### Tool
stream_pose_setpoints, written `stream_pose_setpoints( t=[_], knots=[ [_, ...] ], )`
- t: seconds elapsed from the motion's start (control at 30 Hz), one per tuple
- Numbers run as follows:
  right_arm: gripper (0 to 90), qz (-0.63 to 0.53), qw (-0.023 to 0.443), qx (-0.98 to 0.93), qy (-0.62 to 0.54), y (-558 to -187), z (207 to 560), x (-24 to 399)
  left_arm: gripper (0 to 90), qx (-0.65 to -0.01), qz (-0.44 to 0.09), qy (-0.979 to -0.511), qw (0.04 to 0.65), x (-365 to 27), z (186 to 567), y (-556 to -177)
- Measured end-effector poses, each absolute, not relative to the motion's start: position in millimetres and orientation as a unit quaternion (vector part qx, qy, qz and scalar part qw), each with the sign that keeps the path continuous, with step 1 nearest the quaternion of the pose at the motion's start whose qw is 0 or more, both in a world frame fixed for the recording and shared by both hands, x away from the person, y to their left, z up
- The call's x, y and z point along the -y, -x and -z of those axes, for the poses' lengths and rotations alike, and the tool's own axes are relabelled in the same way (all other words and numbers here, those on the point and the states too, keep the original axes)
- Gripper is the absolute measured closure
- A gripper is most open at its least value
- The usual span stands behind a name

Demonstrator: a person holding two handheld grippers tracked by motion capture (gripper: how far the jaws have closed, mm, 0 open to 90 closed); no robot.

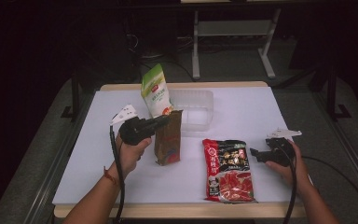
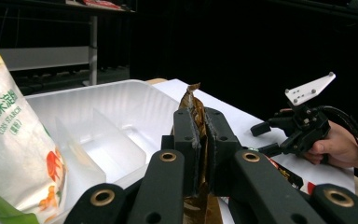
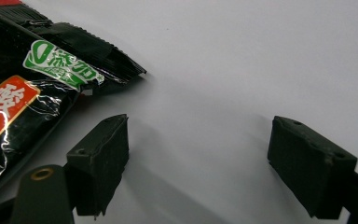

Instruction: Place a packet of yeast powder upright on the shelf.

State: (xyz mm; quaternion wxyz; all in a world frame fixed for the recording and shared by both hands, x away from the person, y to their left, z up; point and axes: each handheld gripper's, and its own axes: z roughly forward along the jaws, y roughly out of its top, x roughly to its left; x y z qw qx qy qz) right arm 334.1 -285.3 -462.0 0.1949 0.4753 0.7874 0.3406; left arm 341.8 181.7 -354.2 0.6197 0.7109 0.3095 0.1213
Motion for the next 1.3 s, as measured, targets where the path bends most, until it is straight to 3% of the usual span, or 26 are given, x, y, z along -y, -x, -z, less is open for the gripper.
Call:
stream_pose_setpoints(
  t=[0.47, 0.73, 1.1, 1.3],
  knots=[
    [19.4, -0.34, 0.196, -0.788, -0.474, -334, 462, 285, 84.5, -0.316, -0.152, -0.694, 0.629, -185, 345, -340],
    [19.4, -0.339, 0.201, -0.788, -0.473, -333, 462, 284, 84.5, -0.323, -0.176, -0.67, 0.644, -180, 332, -342],
    [18.6, -0.341, 0.212, -0.787, -0.468, -330, 461, 284, 84.4, -0.31, -0.215, -0.672, 0.637, -164, 302, -354],
    [17.8, -0.407, 0.27, -0.749, -0.448, -316, 453, 293, 84.4, -0.313, -0.22, -0.669, 0.638, -156, 299, -367]
  ],
)
